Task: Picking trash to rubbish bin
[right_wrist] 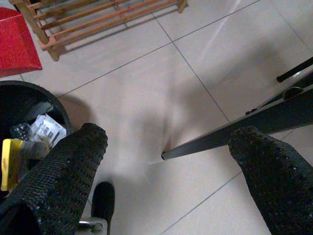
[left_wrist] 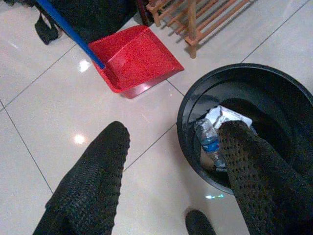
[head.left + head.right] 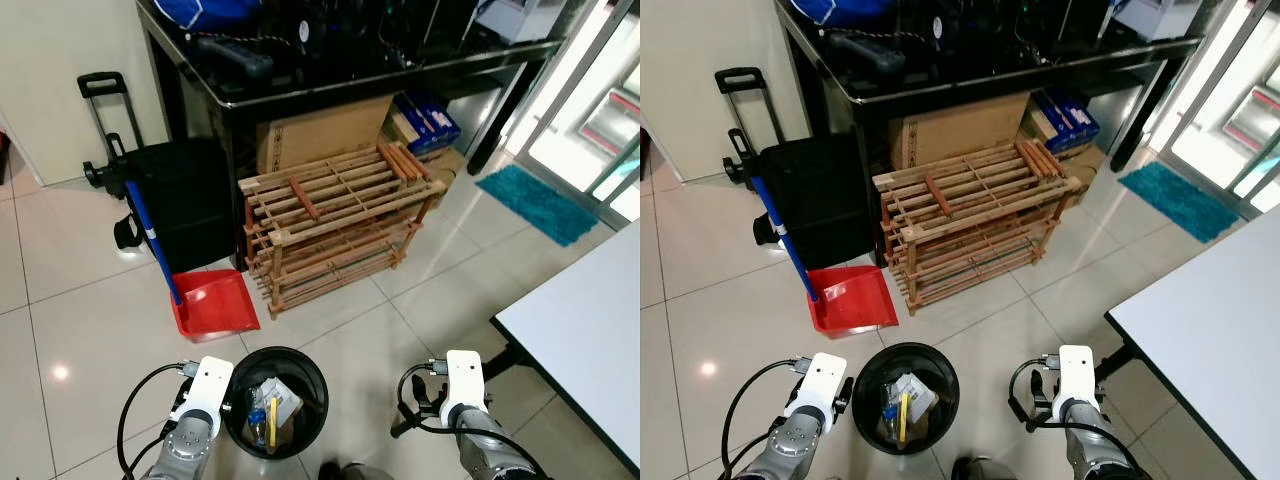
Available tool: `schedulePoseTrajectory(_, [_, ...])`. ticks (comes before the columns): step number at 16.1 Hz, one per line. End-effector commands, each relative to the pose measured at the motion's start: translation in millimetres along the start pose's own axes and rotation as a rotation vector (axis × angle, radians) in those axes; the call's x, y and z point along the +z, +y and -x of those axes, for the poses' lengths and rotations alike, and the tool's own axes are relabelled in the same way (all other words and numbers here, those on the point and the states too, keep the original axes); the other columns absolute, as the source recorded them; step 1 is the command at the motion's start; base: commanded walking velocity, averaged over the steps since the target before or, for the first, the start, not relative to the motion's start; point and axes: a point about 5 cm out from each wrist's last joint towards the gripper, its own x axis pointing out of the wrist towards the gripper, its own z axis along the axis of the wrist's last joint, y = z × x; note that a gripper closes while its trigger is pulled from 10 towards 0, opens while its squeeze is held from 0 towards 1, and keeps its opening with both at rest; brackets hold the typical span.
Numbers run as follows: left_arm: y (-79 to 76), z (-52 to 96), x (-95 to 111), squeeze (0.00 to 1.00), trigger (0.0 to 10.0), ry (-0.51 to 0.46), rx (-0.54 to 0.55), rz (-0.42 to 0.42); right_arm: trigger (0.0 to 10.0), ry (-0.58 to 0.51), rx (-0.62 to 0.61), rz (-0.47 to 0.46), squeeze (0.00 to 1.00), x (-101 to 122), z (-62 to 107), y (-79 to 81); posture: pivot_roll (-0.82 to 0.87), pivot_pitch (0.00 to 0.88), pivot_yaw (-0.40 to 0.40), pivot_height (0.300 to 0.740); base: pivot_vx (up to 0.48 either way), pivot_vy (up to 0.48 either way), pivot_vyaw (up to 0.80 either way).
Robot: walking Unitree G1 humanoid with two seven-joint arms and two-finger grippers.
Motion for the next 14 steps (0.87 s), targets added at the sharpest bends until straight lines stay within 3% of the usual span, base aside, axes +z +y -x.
schedulePoseTrajectory(1, [-4.0,2.1,-7.0,0.00,10.0,0.040,0.002,0.020,10.0,0.042,-0.036,-0.022,0.00,-10.7,3.1,-7.6,-0.03,0.033,-0.135,0.740,0.000,0.000,0.00])
schedulePoseTrajectory(7, [-6.6,3.7,-12.2,0.00,10.0,0.075,0.010,0.033,10.0,0.090,-0.013,-0.019,0.00,-20.5,5.2,-4.2,-0.03,0.018,-0.141,0.740,0.000,0.000,0.00])
schedulePoseTrajectory(14, [-4.7,4.1,-13.7,0.00,10.0,0.079,0.020,0.025,10.0,0.116,0.001,-0.021,0.00,-29.8,8.6,-4.6,-0.03,0.001,-0.136,0.740,0.000,0.000,-0.77])
